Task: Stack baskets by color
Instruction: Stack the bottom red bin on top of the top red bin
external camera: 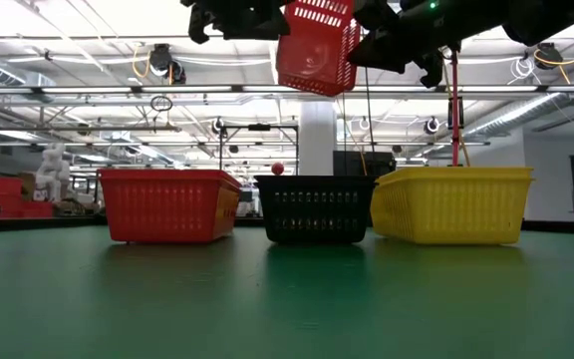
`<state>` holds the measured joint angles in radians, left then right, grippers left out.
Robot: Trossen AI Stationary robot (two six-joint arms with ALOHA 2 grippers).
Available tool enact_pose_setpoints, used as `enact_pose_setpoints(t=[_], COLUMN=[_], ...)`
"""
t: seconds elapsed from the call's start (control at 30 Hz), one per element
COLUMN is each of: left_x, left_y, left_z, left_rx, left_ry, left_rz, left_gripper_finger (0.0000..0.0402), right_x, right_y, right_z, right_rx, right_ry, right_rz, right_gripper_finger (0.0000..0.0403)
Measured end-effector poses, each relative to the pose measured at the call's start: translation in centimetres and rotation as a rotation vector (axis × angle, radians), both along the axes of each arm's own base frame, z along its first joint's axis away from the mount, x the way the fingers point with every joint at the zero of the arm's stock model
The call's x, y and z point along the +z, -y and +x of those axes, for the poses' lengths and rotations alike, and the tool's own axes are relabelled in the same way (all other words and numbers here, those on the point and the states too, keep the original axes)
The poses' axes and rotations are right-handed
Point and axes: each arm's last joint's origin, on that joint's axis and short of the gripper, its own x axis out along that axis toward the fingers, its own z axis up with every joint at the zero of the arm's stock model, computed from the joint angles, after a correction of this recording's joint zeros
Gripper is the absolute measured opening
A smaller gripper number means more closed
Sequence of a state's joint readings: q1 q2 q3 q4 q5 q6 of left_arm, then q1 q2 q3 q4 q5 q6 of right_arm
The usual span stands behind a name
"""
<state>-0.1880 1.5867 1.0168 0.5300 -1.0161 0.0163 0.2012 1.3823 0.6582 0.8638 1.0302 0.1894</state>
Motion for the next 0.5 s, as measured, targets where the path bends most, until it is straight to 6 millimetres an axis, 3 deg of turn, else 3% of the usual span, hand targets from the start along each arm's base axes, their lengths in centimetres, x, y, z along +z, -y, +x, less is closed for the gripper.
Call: enact_pose_setpoints(t=[0.3, 0.5], left_x=[0.1, 0.1], left_y=[-1.5, -1.5], left_z=[0.3, 0.3], left_rx=[-0.028, -0.038], left_ry=[0.035, 0.032], left_rz=[-0.025, -0.022], left_gripper_finger=[0.0101, 0.0061], right_x=[0.0, 0.0], right_y=[0.0, -0.1], right_z=[0.0, 0.1], right_rx=[0.006, 0.030], right_ry=[0.000, 0.000], right_rz=[0.000, -0.002], right_gripper_finger=[0.0010, 0.0017])
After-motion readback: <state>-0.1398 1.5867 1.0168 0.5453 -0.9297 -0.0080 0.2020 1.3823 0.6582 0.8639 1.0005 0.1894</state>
